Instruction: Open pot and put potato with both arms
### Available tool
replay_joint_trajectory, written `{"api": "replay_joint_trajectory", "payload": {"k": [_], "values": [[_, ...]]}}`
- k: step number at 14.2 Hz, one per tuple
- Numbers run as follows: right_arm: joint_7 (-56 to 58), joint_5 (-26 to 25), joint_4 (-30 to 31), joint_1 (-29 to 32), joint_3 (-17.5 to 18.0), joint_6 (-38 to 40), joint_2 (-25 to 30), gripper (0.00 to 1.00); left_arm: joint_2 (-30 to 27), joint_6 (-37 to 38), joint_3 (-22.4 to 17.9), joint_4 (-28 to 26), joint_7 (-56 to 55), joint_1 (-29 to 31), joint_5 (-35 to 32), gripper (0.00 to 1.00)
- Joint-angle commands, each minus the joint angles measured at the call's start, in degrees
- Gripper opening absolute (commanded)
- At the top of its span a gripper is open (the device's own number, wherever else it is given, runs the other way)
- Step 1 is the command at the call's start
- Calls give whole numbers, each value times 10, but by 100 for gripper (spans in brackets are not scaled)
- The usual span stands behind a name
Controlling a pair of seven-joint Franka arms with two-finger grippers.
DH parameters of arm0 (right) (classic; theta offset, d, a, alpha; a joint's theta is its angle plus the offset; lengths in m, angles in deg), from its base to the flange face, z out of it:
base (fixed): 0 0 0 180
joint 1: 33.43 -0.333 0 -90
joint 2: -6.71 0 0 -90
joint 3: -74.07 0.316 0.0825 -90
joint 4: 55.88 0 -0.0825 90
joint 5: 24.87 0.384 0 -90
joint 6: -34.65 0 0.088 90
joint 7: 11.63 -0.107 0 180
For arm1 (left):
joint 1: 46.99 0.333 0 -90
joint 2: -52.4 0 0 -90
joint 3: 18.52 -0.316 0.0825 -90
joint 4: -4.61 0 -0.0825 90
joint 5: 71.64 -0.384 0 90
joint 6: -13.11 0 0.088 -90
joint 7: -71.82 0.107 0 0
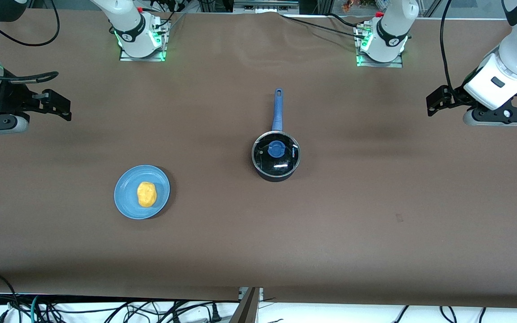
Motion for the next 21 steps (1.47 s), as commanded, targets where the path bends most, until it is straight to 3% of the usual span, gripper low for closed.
{"api": "replay_joint_trajectory", "payload": {"k": [1, 14, 19, 21], "values": [[-9, -1, -1, 2, 3, 6, 4, 100, 8, 9, -1, 17, 12, 1, -1, 100], [-4, -2, -1, 2, 3, 4, 3, 100, 23, 38, 6, 33, 20, -1, -1, 100], [-3, -2, -1, 5, 2, 2, 3, 100, 61, 67, 14, 40, 14, -30, 0, 100], [-4, -3, -1, 5, 2, 2, 3, 100, 108, 65, 19, 61, 3, -76, 10, 100]]}}
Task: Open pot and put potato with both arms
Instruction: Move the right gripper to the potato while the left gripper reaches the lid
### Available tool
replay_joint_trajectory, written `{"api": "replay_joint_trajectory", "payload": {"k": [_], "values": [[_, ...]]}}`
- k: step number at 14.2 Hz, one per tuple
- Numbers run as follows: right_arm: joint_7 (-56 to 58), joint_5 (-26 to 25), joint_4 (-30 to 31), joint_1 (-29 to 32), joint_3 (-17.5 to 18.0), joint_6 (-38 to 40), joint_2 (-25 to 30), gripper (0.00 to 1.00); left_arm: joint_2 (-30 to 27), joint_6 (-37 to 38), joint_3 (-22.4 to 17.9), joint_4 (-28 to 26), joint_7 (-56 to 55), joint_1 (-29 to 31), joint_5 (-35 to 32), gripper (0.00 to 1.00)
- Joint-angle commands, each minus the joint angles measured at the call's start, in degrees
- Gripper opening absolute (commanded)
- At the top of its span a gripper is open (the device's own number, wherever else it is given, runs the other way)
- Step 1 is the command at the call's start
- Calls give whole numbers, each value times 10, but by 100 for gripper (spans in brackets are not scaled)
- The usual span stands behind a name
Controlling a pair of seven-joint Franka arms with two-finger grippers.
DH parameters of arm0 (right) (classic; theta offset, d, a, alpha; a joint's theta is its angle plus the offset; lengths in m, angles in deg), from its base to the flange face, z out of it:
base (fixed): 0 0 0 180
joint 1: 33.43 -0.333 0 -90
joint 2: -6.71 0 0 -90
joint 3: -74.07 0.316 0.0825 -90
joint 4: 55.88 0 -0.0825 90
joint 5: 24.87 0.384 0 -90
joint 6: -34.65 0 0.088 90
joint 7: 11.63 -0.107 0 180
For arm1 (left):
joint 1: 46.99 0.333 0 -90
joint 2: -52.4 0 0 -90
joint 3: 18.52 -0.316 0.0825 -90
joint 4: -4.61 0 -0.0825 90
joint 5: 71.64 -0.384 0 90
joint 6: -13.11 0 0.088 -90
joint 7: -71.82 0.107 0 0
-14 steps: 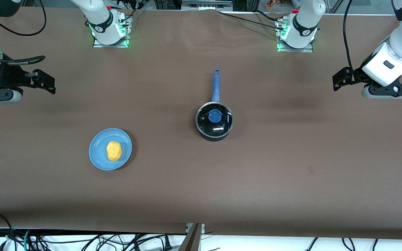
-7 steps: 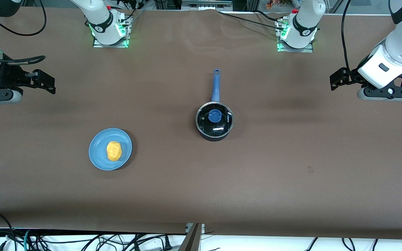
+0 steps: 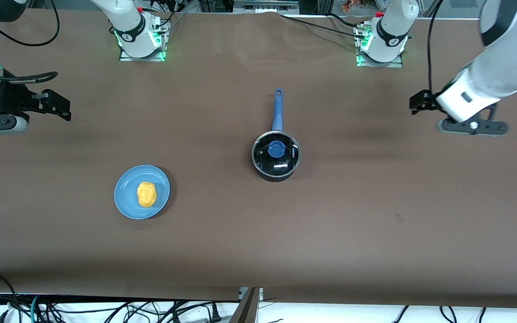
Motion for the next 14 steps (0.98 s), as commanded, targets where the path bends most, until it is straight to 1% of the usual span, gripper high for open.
{"api": "replay_joint_trajectory", "payload": {"k": [1, 3, 5, 6, 8, 9, 12, 14], "values": [[-6, -5, 1, 4, 3, 1, 2, 100, 83, 9, 2, 56, -35, -69, 27, 100], [-7, -7, 9, 2, 1, -14, -8, 100, 124, -26, 4, 80, -133, -124, 36, 100], [-9, -10, 15, 0, 3, -37, -16, 100, 174, -83, 3, 92, -160, -170, 78, 100], [-9, -10, 27, -4, 3, -56, -24, 100, 193, -117, 2, 93, -188, -189, 86, 100], [-7, -10, 74, -7, 6, -129, -35, 100, 227, -199, 2, 94, -238, -214, 84, 100], [-7, -10, 89, -11, 6, -164, -55, 100, 246, -233, 2, 94, -243, -224, 82, 100], [-3, -8, 94, -14, 6, -238, -116, 100, 299, -294, 0, 92, -284, -269, 80, 100], [14, -4, 93, -14, 6, -289, -160, 100, 315, -326, 0, 92, -298, -281, 80, 100]]}}
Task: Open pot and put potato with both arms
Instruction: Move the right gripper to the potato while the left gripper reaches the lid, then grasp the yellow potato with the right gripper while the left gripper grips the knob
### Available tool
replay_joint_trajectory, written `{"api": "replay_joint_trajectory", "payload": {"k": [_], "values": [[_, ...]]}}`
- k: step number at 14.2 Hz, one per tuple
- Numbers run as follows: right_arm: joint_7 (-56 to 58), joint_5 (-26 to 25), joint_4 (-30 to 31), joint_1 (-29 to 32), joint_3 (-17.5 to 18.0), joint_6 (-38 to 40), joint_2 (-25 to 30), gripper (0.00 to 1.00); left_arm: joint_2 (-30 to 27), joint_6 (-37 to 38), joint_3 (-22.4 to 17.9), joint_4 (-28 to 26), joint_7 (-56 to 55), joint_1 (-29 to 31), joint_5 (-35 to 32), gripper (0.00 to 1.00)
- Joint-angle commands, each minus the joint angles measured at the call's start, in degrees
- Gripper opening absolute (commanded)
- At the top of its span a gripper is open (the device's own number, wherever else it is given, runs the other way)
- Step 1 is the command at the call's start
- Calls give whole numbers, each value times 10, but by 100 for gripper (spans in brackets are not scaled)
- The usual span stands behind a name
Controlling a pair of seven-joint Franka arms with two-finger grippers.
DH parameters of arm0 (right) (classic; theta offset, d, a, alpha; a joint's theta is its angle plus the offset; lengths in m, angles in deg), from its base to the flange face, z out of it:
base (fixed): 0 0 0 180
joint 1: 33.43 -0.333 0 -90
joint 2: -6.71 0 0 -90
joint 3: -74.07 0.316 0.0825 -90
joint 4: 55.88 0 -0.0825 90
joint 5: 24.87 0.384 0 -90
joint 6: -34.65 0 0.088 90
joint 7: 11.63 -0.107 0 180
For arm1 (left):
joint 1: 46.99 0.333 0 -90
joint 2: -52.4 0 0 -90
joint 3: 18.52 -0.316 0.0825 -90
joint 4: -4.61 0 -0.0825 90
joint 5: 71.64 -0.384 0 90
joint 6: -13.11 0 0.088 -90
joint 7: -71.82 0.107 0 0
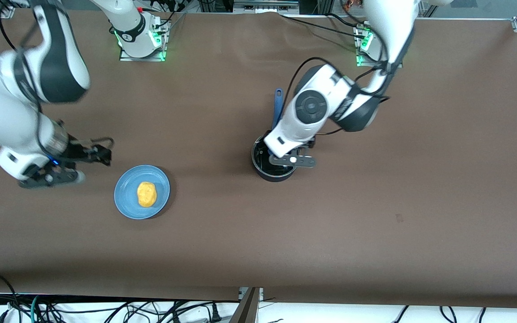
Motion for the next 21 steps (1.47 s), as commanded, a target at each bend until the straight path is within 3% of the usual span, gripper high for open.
{"api": "replay_joint_trajectory", "payload": {"k": [1, 6, 13, 14, 15, 17, 19, 20, 21], "values": [[12, -2, -6, 1, 3, -62, -57, 100, 28, -27, -11, 23, -16, -22, 6, 100], [11, 0, -6, 1, 16, -178, -151, 100, 31, -33, -13, 17, -15, -37, -40, 100], [12, 2, -5, 1, 24, -189, -199, 100, 27, -32, -13, 17, -9, -37, -65, 100], [12, 2, -5, 1, 24, -189, -204, 100, 26, -30, -13, 16, -7, -36, -65, 94], [12, 2, -5, -1, 24, -189, -206, 100, 26, -29, -13, 16, -7, -37, -65, 81], [12, 2, -5, -1, 24, -189, -209, 100, 26, -28, -13, 16, -7, -36, -65, 46], [11, 2, -5, -1, 32, -190, -211, 99, 24, -25, -13, 16, -7, -36, -65, 40], [11, 2, -5, -2, 32, -193, -211, 89, 21, -14, -13, 18, -7, -36, -65, 40], [10, 2, -5, -2, 34, -192, -211, 70, 14, 1, -13, 20, -6, -36, -65, 39]]}}
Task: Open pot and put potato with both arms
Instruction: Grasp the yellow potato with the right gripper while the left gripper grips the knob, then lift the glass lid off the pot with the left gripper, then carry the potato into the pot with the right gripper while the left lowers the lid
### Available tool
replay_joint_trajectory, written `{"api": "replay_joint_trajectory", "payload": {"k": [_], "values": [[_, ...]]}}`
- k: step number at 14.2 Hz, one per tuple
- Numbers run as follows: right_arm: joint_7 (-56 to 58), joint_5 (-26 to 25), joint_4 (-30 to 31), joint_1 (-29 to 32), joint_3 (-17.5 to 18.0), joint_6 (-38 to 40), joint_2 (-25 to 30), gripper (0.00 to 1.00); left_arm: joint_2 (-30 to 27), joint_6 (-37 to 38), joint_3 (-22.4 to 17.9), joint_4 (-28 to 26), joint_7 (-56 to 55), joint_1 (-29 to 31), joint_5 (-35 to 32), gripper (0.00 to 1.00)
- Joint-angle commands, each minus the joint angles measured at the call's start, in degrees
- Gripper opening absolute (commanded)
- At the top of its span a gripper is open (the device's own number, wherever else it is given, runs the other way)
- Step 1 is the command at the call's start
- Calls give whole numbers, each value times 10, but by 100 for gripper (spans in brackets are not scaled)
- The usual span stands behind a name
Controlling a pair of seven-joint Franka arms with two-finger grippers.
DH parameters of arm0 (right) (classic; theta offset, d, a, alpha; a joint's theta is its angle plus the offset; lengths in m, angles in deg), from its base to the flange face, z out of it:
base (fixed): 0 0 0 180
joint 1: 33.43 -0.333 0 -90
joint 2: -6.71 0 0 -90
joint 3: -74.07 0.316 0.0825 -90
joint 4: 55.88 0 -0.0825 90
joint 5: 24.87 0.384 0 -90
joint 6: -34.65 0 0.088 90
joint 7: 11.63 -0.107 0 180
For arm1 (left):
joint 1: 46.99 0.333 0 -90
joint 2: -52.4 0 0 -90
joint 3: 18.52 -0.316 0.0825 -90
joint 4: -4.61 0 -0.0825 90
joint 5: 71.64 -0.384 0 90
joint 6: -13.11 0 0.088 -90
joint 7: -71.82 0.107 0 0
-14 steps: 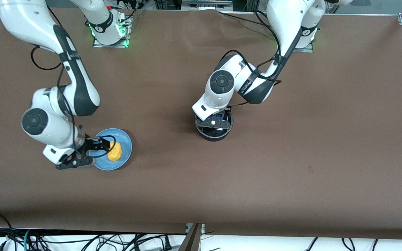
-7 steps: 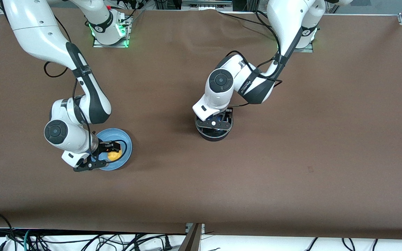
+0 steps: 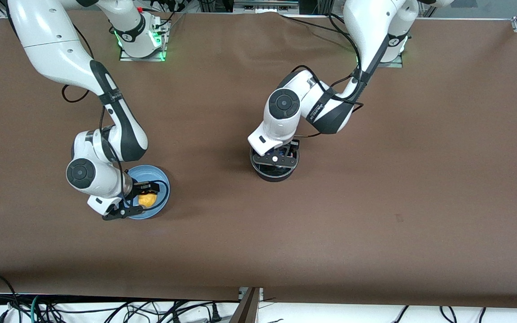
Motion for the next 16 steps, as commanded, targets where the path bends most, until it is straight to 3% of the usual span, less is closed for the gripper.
{"api": "replay_joint_trajectory", "payload": {"k": [1, 4, 7, 11, 12, 16], "values": [[3, 1, -6, 2, 9, -4, -5, 54, -23, 49, -3, 11, 8, -5, -8, 39], [6, 1, -9, 2, 9, -4, -5, 34, -83, 102, -2, 13, 11, 5, -6, 39], [3, 1, -26, 2, 26, 7, 2, 33, -130, 143, -2, 11, 33, 69, 0, 39], [-97, -4, -82, -2, 96, 95, 19, 33, -142, 212, -2, 2, 233, 214, 1, 34], [-145, -7, -96, -14, 114, 110, 20, 33, -142, 218, -2, -9, 259, 239, -4, 32], [-337, -33, -152, -133, 114, 116, 15, 33, -142, 184, -3, -90, 383, 337, -40, 34]]}}
